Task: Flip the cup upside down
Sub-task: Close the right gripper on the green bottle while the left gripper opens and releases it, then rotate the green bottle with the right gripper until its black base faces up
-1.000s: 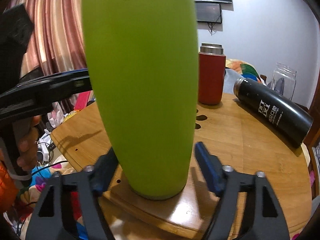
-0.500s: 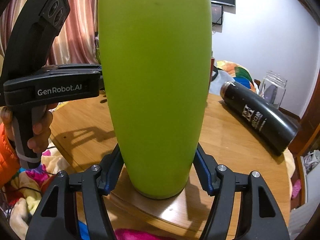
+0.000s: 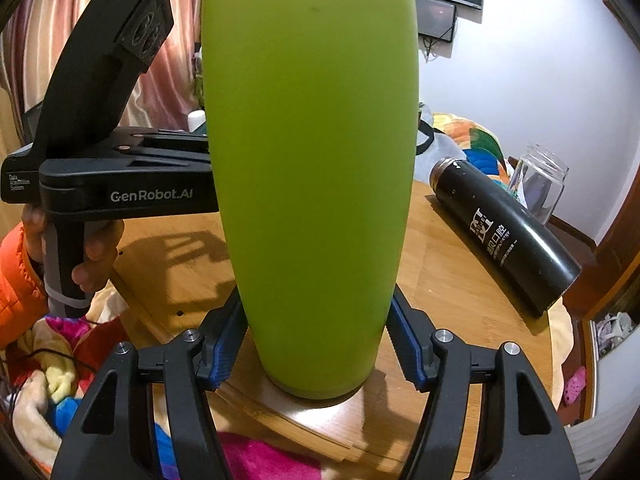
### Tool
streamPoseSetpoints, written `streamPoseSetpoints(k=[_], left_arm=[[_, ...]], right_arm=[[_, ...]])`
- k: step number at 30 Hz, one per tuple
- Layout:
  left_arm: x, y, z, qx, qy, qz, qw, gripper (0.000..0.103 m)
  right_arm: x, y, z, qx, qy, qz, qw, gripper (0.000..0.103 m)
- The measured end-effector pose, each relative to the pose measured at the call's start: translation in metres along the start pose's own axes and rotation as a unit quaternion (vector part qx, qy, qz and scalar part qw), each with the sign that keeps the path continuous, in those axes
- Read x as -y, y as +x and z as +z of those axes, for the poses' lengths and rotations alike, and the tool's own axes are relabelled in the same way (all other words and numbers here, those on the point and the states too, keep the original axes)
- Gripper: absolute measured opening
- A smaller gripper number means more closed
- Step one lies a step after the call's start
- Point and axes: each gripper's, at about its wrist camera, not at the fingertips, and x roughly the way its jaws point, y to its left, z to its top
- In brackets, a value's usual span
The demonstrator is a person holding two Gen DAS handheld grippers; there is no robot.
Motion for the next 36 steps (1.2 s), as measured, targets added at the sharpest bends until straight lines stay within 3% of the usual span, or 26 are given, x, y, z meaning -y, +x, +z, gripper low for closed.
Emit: streamPoseSetpoints(k=[9,13,23,36], left_arm=[[-0.005,-0.008,0.000,0.011,-0.014,-0.009,0.9998,0.020],[-0.005,-0.007,0.000,0.011,-0.007,0.012,0.9998,0.011],[-0.016,0.022,-0.014,-0.069,-0.032,0.050,0.9958,0.002],[-0.015,0.029,-0.030,-0.090,-0.027,0.081,0.9923,0.002]], right_arm=[[-0.011,0.000,0.010,-0.005,-0.031,-0.007,0.999,0.062],[-0.009,0.001,0.010,0.005,-0.030,-0.002,1.000,0.062],[-0.001,0.007,0.002,0.017,-0.026,0.005,1.000,0.062],[0.005,0.013,0.001,0.025,0.008,0.020,0.999,0.062]])
